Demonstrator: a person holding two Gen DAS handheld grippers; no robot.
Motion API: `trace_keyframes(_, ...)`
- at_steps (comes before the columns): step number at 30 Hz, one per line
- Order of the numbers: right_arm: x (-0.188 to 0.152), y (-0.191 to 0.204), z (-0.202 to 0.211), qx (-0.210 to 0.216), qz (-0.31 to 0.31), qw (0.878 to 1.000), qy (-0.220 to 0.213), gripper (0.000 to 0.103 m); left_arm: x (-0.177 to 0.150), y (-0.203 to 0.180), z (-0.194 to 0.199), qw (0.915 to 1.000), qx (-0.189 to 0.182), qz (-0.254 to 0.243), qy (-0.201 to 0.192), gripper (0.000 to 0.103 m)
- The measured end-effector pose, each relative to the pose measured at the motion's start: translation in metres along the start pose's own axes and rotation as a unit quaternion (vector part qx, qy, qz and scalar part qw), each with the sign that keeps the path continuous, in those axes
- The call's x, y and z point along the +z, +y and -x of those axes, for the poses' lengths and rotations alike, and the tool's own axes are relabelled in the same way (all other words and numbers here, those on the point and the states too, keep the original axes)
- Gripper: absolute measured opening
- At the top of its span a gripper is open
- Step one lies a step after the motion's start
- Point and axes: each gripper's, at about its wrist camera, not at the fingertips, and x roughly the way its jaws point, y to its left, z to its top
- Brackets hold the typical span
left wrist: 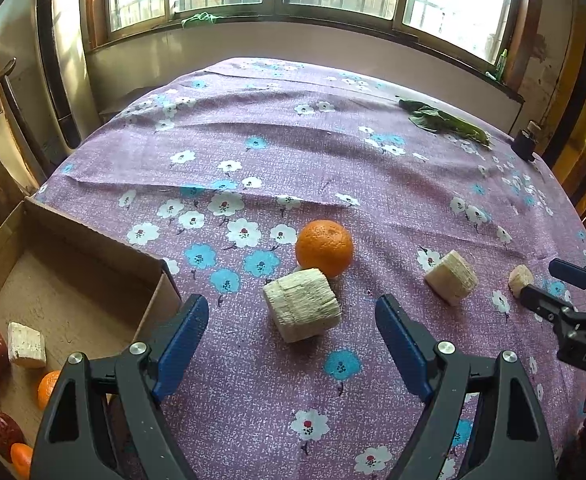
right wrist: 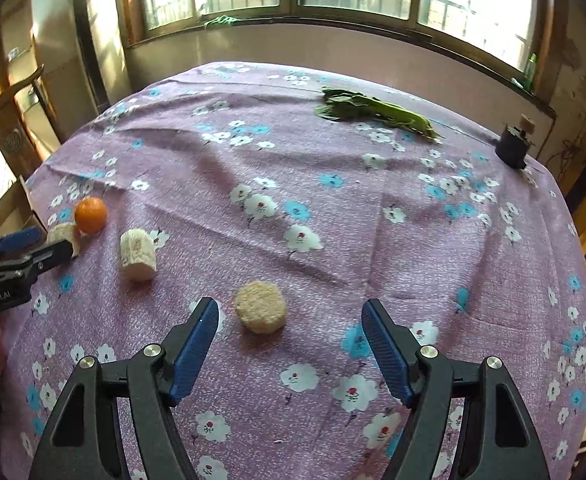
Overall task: Organize fruits
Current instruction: 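Grasp a yam chunk with the left tool while the right tool grasps a round yam slice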
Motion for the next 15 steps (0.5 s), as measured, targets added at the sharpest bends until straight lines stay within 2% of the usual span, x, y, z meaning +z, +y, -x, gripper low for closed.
trace_keyframes(3,-0.001,0.005,-0.01,-0.003,0.005,1.0,0.0,0.078,0.001,0.001,0.0,1.0,0.001,0.001,-0.003,0.085)
trace_keyframes(8,-0.001,0.003,-0.017,0.022,-0.011,1.0,0.004,0.054,0.001,0.001,-0.002,0.9999,0.007,0.001,-0.008,0.085)
trace_keyframes(11,-0.001,0.005,-0.017,0.026,-0.009,1.0,0.002,0.05,0.001,0.002,-0.003,0.9999,0.011,0.001,-0.013,0.082)
trace_keyframes(12,-0.001,0.005,-0.016,0.027,-0.01,1.0,0.002,0.049,0.001,0.002,-0.003,0.9998,0.014,-0.001,-0.014,0.067)
trace_keyframes(14,-0.002,0.005,-0.016,0.028,-0.011,1.0,0.002,0.045,0.001,0.001,-0.003,0.9996,0.019,-0.006,-0.018,0.051)
trace_keyframes(15,-0.002,0.006,-0.016,0.027,-0.01,1.0,0.003,0.043,0.001,0.001,-0.003,0.9999,-0.001,-0.006,-0.015,0.036)
